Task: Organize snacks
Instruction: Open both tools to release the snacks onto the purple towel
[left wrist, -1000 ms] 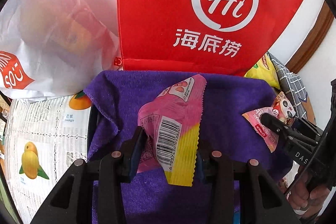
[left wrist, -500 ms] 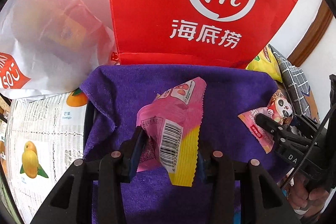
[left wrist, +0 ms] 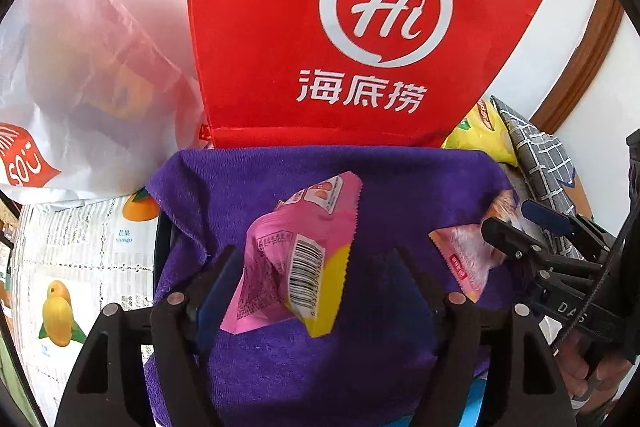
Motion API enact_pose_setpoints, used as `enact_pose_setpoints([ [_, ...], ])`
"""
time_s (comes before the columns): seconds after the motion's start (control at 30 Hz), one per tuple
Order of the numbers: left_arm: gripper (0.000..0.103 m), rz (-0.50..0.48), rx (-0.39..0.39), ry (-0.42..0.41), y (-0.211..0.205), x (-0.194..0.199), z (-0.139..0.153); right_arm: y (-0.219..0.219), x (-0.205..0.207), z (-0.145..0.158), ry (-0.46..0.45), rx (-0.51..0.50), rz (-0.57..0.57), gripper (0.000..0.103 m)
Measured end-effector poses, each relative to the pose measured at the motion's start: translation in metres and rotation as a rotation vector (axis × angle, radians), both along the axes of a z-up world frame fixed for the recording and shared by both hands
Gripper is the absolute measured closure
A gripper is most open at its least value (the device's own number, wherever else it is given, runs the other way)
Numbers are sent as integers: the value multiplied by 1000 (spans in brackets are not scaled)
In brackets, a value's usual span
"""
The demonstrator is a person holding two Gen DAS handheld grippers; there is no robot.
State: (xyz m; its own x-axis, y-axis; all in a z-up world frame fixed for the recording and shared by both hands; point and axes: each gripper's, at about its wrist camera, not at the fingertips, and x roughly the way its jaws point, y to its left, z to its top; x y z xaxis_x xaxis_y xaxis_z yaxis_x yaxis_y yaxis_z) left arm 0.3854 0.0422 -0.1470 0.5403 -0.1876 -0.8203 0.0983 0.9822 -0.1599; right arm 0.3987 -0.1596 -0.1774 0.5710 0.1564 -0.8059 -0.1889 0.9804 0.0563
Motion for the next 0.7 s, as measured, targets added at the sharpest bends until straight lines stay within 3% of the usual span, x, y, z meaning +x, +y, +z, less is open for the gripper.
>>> enact_pose_setpoints([
  [0.23,29,12,-2,-7,2,-5,9,-7,-11,20,-39,-24,-13,24],
  [0.33,29,26,13,-50,4,-12,19,-8,-19,30,-55,-23,-30,24],
  [0.7,29,10,-14,-104,2,-31,56,-26,-69,56,-77,-71,-121,18],
])
